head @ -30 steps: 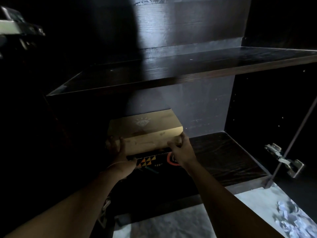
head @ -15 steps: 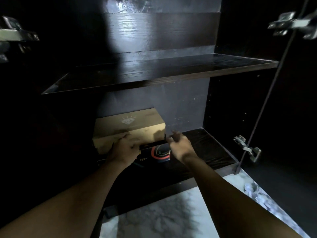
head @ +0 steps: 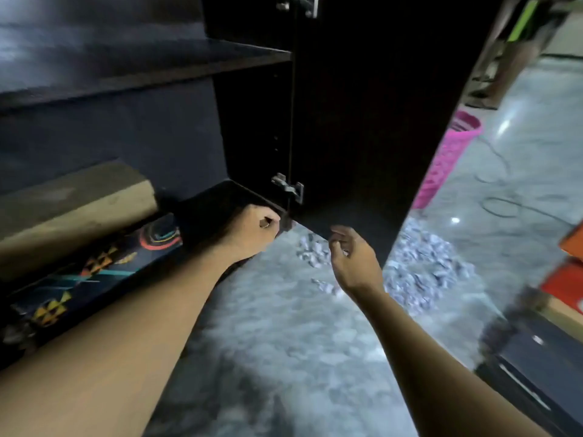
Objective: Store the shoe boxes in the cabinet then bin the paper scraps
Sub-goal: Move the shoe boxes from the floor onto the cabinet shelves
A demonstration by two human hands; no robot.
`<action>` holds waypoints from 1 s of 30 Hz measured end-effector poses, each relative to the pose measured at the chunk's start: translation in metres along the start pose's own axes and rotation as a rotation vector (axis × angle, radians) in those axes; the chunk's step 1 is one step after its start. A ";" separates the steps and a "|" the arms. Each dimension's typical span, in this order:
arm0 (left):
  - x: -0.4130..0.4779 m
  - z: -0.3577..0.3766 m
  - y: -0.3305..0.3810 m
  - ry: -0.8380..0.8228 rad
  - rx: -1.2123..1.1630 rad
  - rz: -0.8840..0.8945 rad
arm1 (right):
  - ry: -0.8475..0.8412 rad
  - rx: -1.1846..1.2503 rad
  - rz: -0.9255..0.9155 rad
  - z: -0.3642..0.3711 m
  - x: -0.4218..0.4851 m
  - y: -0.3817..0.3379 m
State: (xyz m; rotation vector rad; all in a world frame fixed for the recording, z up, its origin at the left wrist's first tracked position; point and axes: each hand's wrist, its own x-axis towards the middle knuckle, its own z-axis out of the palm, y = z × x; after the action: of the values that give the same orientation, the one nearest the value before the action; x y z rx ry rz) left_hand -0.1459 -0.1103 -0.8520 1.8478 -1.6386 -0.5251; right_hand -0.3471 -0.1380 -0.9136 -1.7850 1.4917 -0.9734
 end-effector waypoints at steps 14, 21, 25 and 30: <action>-0.013 0.242 0.203 -0.800 0.051 0.253 | 0.424 -0.354 0.601 -0.233 -0.161 0.175; -0.049 0.360 0.241 -0.904 0.062 0.122 | 0.458 -0.408 1.012 -0.300 -0.206 0.253; -0.071 0.410 0.224 -0.822 -0.044 -0.002 | 0.461 -0.280 1.144 -0.310 -0.222 0.286; -0.072 0.427 0.211 -0.641 -0.122 -0.048 | 0.619 -0.112 1.085 -0.307 -0.239 0.299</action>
State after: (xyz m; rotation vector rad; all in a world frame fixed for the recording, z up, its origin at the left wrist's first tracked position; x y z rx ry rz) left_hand -0.5916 -0.1268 -1.0331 1.7263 -1.8972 -1.3116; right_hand -0.7879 0.0442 -1.0300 -0.4651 2.4854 -0.8466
